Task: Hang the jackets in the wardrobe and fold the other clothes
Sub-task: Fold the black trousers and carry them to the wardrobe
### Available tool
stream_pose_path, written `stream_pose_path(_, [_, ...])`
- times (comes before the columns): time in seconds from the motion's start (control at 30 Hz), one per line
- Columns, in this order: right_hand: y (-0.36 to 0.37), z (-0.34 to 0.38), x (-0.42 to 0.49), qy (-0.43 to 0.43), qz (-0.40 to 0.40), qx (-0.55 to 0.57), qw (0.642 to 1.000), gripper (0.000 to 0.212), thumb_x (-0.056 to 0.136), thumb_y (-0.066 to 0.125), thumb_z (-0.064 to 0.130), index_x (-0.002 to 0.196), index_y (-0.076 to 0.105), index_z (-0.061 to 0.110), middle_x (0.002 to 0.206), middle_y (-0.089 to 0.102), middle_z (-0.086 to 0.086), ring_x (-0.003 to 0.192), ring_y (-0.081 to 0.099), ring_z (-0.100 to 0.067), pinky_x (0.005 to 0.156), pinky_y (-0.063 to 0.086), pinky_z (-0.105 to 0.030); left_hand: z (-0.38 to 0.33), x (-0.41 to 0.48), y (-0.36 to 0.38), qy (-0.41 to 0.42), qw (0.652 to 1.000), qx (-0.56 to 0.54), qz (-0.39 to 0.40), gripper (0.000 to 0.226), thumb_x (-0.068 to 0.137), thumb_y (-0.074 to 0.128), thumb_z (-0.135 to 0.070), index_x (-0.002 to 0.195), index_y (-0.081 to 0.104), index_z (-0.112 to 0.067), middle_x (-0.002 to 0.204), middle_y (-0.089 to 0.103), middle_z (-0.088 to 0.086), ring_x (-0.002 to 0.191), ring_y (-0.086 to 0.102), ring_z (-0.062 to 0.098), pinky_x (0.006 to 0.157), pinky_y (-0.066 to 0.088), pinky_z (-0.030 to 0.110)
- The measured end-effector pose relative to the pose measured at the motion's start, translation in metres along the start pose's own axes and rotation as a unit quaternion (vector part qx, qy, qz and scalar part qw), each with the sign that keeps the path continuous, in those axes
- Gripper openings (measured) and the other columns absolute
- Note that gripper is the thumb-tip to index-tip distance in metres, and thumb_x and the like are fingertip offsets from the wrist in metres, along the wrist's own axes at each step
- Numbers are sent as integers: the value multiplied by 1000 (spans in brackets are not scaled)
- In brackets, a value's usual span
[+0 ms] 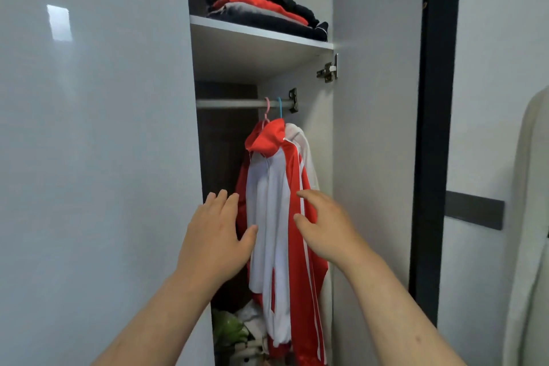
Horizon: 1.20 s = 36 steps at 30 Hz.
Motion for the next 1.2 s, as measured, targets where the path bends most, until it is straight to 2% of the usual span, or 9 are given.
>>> stream_pose_path(0.1, [-35, 24, -22, -52, -52, -9, 997, 48, 93, 56, 30, 141, 50, 30, 147, 46, 15, 136, 40, 3, 113, 34, -21, -15, -11, 2, 17, 999, 23, 24, 72, 93, 45, -58, 153, 30, -21, 161, 28, 4, 150, 21, 27, 120, 19, 41])
stream_pose_path(0.2, [-95, 55, -40, -118, -193, -14, 974, 42, 92, 51, 34, 134, 50, 34, 126, 45, 30, 117, 36, 28, 92, 30, 5, -24, -10, -2, 26, 998, 50, 23, 72, 92, 45, -59, 151, 34, -20, 158, 34, 4, 148, 26, 28, 119, 21, 43])
stream_pose_path(0.33, [-156, 84, -63, -223, -325, -101, 913, 32, 87, 62, 8, 118, 67, 8, 114, 70, -5, 104, 65, -16, 93, 53, -26, -33, -5, -13, 34, 997, 66, 15, 73, 91, 44, -61, 151, 35, -20, 157, 36, 4, 147, 28, 28, 119, 22, 43])
stream_pose_path(0.43, [-189, 71, -71, -178, -414, -127, 883, 43, 83, 68, 1, 126, 62, 1, 128, 62, -16, 119, 57, -30, 103, 48, -42, -39, -3, -22, 32, 997, 64, 20, 74, 92, 42, -62, 153, 30, -23, 159, 31, 2, 149, 24, 26, 120, 18, 42])
stream_pose_path(0.6, [-173, 29, -49, 81, -195, 107, 972, 77, 95, 64, 30, 157, 18, 27, 162, 26, 5, 148, 26, -17, 115, 26, -35, -42, -6, -42, 28, 999, 40, 15, 67, 94, 46, -56, 150, 35, -20, 155, 38, 2, 145, 30, 25, 119, 24, 40])
stream_pose_path(0.8, [-156, 38, -46, 66, -179, 160, 969, 71, 94, 62, 15, 154, 26, 29, 154, 39, 10, 135, 41, -8, 109, 37, -24, -27, -8, -61, 13, 998, 54, 9, 69, 97, 43, -54, 154, 27, -18, 162, 26, 4, 151, 19, 25, 121, 20, 40])
stream_pose_path(0.93, [-119, 56, -32, 49, -184, 171, 967, 75, 91, 64, 21, 153, 24, 36, 155, 38, 10, 139, 41, -14, 112, 39, -38, -8, -5, -71, 11, 997, 76, -4, 68, 97, 43, -51, 153, 28, -15, 160, 29, 6, 148, 23, 26, 121, 23, 40])
stream_pose_path(1.1, [-56, 81, -15, -34, -161, 155, 974, 92, 88, 73, 27, 124, 10, 83, 117, 26, 66, 101, 41, 32, 68, 41, 5, 21, 3, -70, 11, 993, 113, -23, 70, 97, 39, -52, 154, 26, -15, 161, 24, 7, 150, 18, 26, 122, 18, 43])
stream_pose_path(1.2, [-23, 101, -3, -56, -155, 118, 979, 98, 88, 70, 28, 140, -4, 65, 158, 16, 32, 139, 20, 12, 115, 30, -25, 36, 10, -64, 15, 991, 127, -32, 73, 98, 37, -53, 157, 17, -15, 165, 10, 9, 153, 4, 28, 123, 8, 42])
Point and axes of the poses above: each hand's wrist, its own x-axis towards the middle knuckle, its own y-axis out of the palm, z = x × y, the point moved 6 cm from there along x, towards the middle knuckle
